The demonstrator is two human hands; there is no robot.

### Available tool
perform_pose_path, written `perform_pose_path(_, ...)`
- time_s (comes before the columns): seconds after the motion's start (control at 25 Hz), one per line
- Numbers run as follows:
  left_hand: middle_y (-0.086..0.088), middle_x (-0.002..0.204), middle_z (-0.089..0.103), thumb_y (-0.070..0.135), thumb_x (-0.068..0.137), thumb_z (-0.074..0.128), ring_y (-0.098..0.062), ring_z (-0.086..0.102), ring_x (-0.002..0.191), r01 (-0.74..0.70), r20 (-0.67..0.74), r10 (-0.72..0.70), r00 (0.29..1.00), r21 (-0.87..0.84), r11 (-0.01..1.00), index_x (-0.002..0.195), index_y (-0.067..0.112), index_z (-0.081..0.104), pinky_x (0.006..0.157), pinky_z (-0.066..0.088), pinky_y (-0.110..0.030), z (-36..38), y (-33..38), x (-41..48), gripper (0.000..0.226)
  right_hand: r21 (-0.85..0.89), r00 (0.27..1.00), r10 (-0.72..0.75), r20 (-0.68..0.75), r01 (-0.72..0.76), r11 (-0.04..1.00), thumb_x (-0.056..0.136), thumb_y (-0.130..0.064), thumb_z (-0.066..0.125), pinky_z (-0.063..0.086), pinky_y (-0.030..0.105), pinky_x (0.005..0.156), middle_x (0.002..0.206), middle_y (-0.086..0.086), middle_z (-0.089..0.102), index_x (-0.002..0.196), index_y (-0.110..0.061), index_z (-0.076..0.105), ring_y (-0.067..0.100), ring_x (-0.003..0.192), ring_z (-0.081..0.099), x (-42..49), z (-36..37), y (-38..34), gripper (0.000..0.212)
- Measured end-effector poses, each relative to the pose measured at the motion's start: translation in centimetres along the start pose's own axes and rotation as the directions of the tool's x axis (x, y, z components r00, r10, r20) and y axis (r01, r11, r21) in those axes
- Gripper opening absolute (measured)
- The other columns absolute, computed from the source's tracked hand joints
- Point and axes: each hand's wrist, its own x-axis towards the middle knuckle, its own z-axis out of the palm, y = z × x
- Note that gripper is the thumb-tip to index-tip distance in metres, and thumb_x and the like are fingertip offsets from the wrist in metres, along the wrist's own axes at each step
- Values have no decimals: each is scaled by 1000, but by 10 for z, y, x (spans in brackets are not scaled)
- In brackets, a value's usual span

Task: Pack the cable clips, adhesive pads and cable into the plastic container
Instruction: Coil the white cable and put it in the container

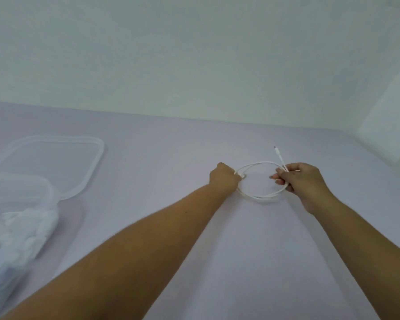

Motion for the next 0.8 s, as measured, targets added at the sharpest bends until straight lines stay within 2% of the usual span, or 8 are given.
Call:
perform_pose_path(0.04,-24,94,68,18,83,68,-33,68,87,57,21,-54,998,-162,985,91,1,65,76,52,-34,-9,-1,-5,19,39,998,-55,10,54,998,90,-10,64,48,17,53,81,9,73,98,0,64,0,49,63,-8,5,-11,13)
perform_pose_path(0.12,-14,81,60,12,90,60,-21,60,69,202,114,-168,979,-456,867,85,8,58,68,51,-34,-24,-3,-23,7,77,987,-162,26,159,984,89,-11,65,46,17,53,83,10,74,98,1,63,3,52,61,-22,12,-31,15)
perform_pose_path(0.24,-15,96,56,26,96,54,-25,61,81,387,291,-255,922,-686,617,104,7,49,81,52,-43,-38,-3,-47,22,107,956,-287,64,279,954,88,-14,67,46,19,56,81,8,75,94,-3,61,5,55,60,-41,23,-56,14)
perform_pose_path(0.32,-23,107,57,36,97,49,-35,66,91,459,421,-185,888,-783,420,123,0,42,81,55,-51,-45,1,-59,45,129,939,-332,88,319,939,88,-16,68,47,20,57,81,8,76,92,-5,61,7,56,60,-54,28,-65,14)
perform_pose_path(0.44,-21,86,64,34,101,40,-25,69,64,375,376,-42,926,-895,241,120,-7,47,57,59,-42,-62,11,-69,46,176,936,-330,119,308,935,87,-15,67,48,24,61,81,10,76,94,-3,62,11,60,61,-71,34,-72,14)
perform_pose_path(0.52,-13,71,62,22,100,45,-18,58,65,338,351,25,936,-917,211,98,-5,54,55,59,-34,-79,14,-76,29,240,950,-292,115,258,936,88,-13,67,48,23,61,78,8,75,95,-2,62,10,59,61,-80,40,-73,14)
perform_pose_path(0.64,-8,69,55,19,97,45,-14,50,59,256,286,58,956,-917,305,77,0,53,55,56,-25,-113,12,-91,29,423,974,-159,161,77,903,91,-14,63,49,18,55,73,6,73,96,0,65,5,55,60,-92,55,-74,15)
perform_pose_path(0.8,-9,76,60,28,97,54,-16,54,49,110,167,103,981,-902,418,84,6,64,60,52,-30,-157,7,-114,28,601,957,-32,288,-154,784,94,-15,57,49,16,49,71,9,74,102,2,67,8,51,61,-109,88,-79,21)
